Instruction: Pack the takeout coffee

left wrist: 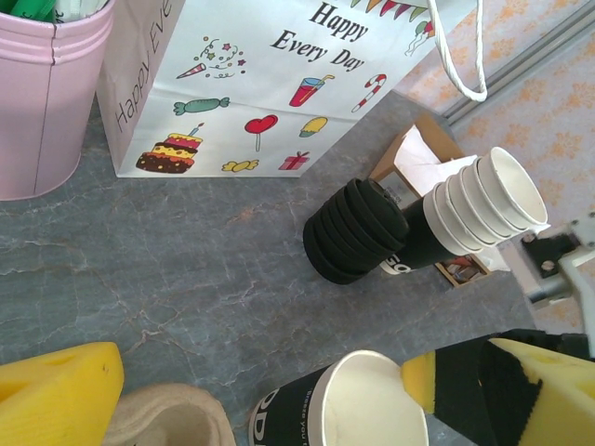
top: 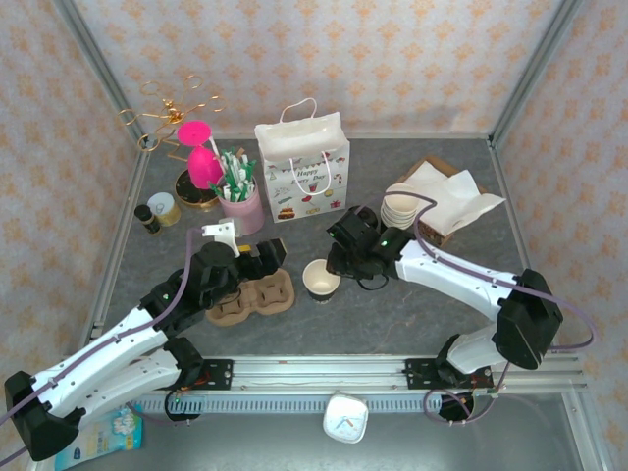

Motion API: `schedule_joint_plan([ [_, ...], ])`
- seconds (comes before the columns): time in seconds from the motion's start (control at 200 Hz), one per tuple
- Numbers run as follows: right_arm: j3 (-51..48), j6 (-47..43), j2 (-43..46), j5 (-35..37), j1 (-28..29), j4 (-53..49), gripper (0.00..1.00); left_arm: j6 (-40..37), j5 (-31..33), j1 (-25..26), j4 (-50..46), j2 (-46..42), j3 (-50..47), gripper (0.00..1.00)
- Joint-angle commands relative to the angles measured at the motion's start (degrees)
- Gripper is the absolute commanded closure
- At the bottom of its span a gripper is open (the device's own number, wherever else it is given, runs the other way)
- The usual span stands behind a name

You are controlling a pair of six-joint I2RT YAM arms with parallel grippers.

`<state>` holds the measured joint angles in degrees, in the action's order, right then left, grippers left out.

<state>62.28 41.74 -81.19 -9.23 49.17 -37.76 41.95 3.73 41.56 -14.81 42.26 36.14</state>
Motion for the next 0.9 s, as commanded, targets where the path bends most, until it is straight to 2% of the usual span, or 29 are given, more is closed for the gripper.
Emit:
schedule_joint_plan([
  [0.0,5.02,-1.03,1.65,4.28,0.40,-3.52,0.66,-1.25,1.41,0.24,-0.53,0.03,1.03,0.01],
  [0.165,9.84,-3.86,3.39,9.47,-1.35,-7.64,0.56,-1.61,1.15,0.25,-0.53,1.01,2.78,0.01],
  [0.24,11.39,-7.86,1.67,8.77,-4.29,-8.75,0.53,-1.57,0.78,0.25,0.41,1.92,3.54,0.01],
  [0.425,17.79,-18.29,-4.70,5.29,-9.11,-10.67,0.51,-1.52,1.04,0.27,2.46,5.16,6.29,0.01],
  [0.555,22.16,-23.10,-10.28,7.42,-11.10,-11.57,0.51,-1.18,2.21,0.26,3.90,6.74,6.50,0.01],
  [0.896,25.43,-27.43,-20.15,10.65,-14.55,-8.60,0.51,1.08,4.01,0.19,6.67,9.08,5.11,0.01],
])
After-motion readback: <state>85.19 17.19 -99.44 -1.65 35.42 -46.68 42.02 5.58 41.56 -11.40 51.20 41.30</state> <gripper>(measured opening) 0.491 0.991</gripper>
